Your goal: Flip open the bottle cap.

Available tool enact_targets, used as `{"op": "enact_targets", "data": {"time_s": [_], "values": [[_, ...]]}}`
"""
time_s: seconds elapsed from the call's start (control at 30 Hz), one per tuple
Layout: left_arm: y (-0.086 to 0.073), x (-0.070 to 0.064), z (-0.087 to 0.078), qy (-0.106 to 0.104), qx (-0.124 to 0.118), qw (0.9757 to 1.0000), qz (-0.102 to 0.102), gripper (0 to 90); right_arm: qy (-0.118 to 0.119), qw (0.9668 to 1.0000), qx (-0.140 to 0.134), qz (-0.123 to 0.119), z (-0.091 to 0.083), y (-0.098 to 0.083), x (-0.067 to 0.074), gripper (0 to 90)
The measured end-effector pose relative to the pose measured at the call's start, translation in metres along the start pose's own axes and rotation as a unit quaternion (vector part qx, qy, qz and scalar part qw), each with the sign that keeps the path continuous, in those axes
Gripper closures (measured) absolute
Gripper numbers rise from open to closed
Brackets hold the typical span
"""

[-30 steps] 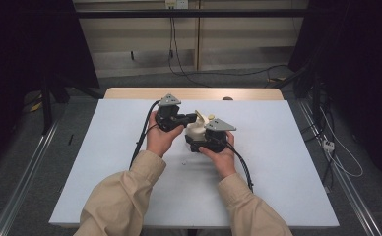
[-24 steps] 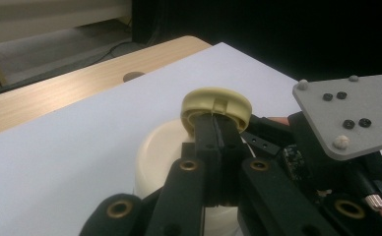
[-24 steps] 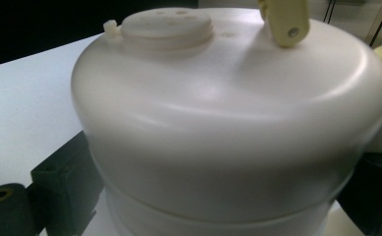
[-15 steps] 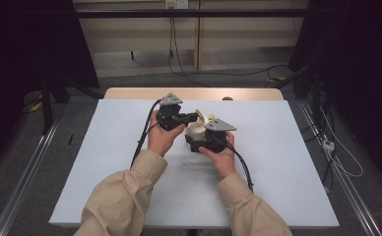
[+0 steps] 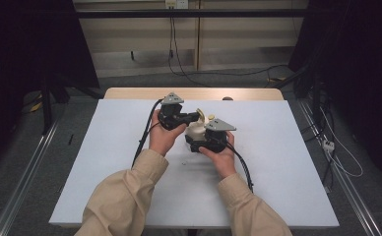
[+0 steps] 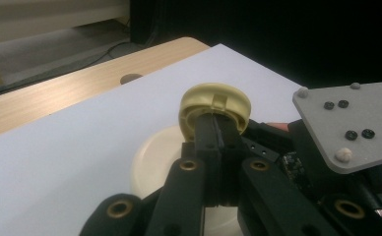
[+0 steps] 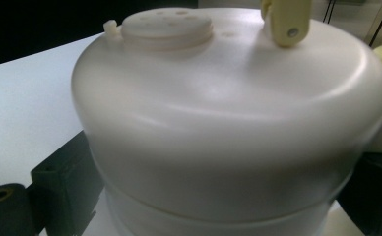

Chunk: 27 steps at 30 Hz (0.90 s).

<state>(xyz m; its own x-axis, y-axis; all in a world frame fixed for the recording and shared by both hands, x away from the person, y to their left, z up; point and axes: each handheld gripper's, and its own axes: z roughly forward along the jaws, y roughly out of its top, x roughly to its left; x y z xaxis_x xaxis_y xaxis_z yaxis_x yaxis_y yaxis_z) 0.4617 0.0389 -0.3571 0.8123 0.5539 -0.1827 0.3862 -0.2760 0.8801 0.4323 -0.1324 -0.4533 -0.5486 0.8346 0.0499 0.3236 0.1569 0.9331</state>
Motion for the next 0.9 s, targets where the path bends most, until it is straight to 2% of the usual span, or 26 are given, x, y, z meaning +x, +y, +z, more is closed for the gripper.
{"op": "enact_targets", "data": {"time_s": [0.9], "values": [[0.0031, -0.0018, 0.0038, 0.003, -0.001, 1.0000, 0.005, 90.0, 0.000, 1.0000, 0.001, 0.000, -0.0003, 0.0000, 0.0000, 5.0]]}}
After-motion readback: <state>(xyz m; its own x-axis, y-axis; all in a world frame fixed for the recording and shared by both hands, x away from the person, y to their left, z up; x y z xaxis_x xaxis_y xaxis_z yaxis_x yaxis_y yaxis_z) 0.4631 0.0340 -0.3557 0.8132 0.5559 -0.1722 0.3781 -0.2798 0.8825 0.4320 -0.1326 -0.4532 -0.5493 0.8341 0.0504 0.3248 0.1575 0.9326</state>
